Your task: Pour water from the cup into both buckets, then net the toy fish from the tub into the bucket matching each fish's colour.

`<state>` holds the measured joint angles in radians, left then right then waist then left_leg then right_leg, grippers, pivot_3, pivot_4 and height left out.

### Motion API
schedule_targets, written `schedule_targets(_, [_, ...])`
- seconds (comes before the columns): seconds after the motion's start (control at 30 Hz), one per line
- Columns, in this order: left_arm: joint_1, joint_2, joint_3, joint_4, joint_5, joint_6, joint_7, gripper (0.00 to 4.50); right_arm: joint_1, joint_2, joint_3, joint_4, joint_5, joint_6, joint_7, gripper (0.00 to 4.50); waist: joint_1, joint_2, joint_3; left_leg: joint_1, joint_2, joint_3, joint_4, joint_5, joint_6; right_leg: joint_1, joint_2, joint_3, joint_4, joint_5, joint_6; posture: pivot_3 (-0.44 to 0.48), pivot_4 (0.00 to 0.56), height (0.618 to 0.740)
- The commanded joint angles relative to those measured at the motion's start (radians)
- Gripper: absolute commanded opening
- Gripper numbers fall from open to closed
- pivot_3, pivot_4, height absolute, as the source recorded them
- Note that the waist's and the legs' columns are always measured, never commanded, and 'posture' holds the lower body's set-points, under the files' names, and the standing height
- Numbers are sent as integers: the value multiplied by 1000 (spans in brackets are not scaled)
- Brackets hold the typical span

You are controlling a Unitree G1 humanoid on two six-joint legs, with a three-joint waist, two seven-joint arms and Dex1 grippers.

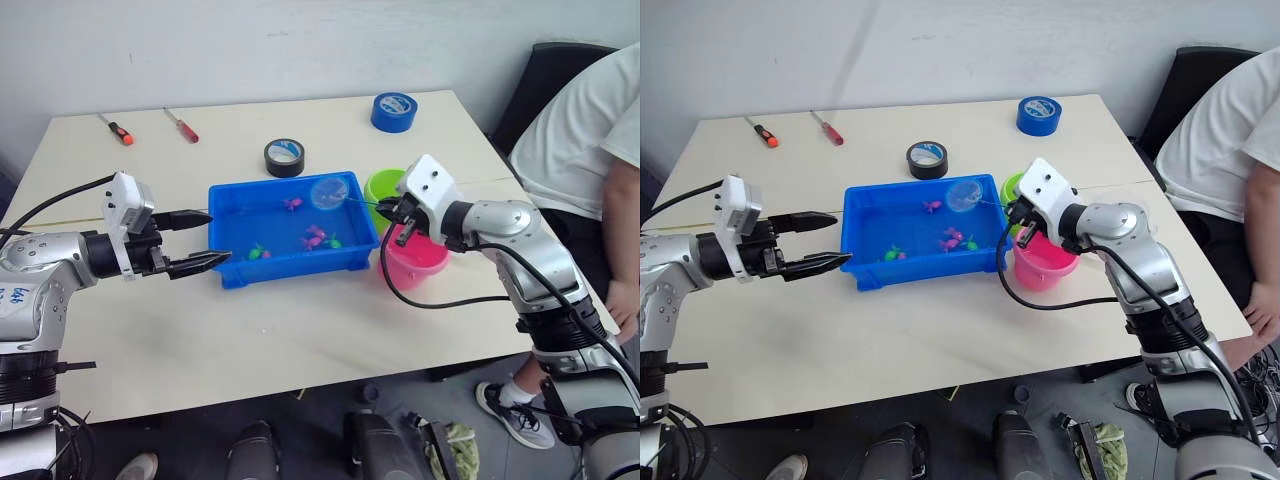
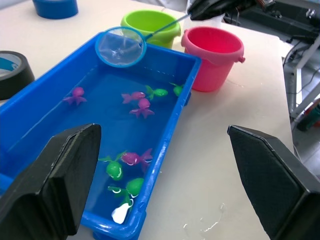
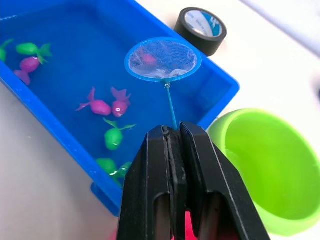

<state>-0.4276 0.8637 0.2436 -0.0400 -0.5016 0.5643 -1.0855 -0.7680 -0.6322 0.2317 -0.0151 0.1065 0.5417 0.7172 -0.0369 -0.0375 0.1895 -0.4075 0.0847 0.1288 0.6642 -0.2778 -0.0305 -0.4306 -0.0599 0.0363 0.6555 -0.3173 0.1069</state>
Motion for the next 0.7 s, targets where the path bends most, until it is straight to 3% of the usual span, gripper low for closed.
schedule_targets(0.03, [6,15,-13,-38,4,-22,-4,4417,2,-16,18,18,-74,-88,4,0,0,0,0,0,0,0,0,0,0,0,0,0,0,0,0,0,150,731])
schedule_targets(0.7, [31,9,-7,-87,-26,-1,38,4417,15,56,102,158,-280,-311,8,0,-17,0,0,0,0,0,0,4,-6,0,0,0,0,0,0,0,150,731])
